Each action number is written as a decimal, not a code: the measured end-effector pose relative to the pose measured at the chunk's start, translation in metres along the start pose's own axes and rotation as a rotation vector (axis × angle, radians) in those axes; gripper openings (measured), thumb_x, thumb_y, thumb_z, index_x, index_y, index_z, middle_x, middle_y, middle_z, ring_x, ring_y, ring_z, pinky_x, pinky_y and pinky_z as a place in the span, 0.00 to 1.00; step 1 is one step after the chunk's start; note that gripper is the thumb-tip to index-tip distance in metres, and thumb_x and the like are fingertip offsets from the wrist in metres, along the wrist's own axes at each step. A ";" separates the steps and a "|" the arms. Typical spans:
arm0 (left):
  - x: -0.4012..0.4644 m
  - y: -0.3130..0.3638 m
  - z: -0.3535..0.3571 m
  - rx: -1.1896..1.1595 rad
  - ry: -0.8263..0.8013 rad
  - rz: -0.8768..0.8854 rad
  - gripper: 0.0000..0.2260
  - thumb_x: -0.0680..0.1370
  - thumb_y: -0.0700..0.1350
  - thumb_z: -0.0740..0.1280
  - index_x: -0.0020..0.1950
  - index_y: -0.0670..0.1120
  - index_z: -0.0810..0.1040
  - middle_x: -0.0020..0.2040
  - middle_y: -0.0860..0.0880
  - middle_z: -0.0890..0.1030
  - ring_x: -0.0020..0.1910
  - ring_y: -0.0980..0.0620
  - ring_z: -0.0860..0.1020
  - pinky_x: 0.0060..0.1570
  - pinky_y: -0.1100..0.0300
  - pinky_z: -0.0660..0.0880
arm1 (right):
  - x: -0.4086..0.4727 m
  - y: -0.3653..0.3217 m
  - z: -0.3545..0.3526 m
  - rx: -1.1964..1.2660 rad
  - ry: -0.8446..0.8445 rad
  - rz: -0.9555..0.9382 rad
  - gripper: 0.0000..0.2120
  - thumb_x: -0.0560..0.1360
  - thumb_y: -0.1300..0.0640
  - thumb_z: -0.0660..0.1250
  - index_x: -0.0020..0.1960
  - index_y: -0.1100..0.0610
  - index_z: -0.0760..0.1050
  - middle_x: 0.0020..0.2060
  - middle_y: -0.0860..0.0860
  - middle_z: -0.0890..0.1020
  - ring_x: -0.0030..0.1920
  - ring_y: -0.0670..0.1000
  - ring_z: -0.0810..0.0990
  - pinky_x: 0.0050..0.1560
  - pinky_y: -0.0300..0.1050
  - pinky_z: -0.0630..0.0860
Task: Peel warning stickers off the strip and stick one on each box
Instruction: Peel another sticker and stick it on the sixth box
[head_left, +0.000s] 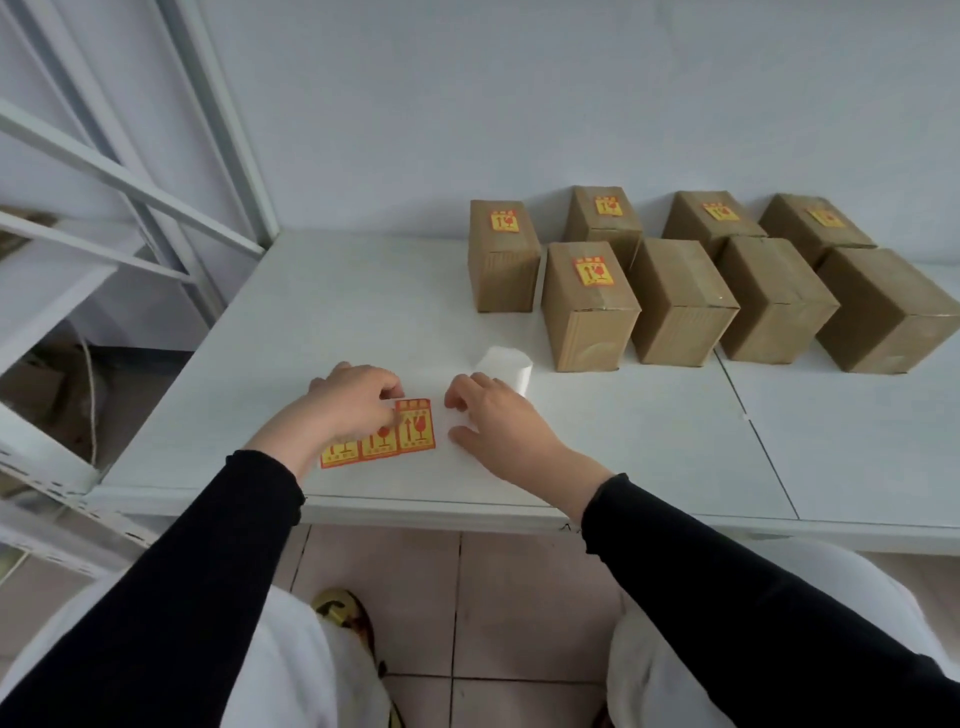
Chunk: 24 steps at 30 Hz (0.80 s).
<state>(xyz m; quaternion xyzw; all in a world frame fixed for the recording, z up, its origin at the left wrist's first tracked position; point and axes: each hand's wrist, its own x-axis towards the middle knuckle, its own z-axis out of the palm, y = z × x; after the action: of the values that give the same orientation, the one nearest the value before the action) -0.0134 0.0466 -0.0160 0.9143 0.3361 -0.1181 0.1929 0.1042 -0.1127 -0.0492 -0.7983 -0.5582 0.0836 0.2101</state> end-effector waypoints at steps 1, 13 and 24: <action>0.000 -0.001 -0.002 -0.115 -0.002 0.016 0.02 0.76 0.48 0.70 0.47 0.54 0.78 0.45 0.54 0.79 0.52 0.47 0.78 0.46 0.53 0.72 | -0.002 0.001 -0.003 0.009 0.031 -0.005 0.12 0.78 0.57 0.67 0.60 0.56 0.73 0.55 0.52 0.78 0.53 0.54 0.77 0.49 0.46 0.75; -0.031 0.034 -0.025 -0.807 -0.147 0.325 0.06 0.81 0.38 0.66 0.54 0.43 0.83 0.46 0.47 0.85 0.45 0.54 0.82 0.46 0.60 0.75 | -0.017 0.004 -0.059 0.318 0.326 0.011 0.06 0.77 0.56 0.70 0.54 0.52 0.78 0.44 0.45 0.79 0.43 0.45 0.78 0.39 0.34 0.75; -0.037 0.056 -0.026 -0.884 -0.112 0.352 0.07 0.80 0.43 0.67 0.44 0.47 0.83 0.40 0.51 0.84 0.38 0.58 0.79 0.43 0.61 0.72 | -0.024 0.011 -0.074 0.350 0.391 -0.016 0.06 0.78 0.62 0.68 0.45 0.55 0.74 0.42 0.46 0.77 0.42 0.44 0.76 0.40 0.31 0.72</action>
<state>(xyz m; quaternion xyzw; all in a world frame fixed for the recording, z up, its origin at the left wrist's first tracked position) -0.0019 -0.0022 0.0353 0.7797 0.1834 0.0213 0.5983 0.1321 -0.1564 0.0103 -0.7464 -0.4903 0.0213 0.4495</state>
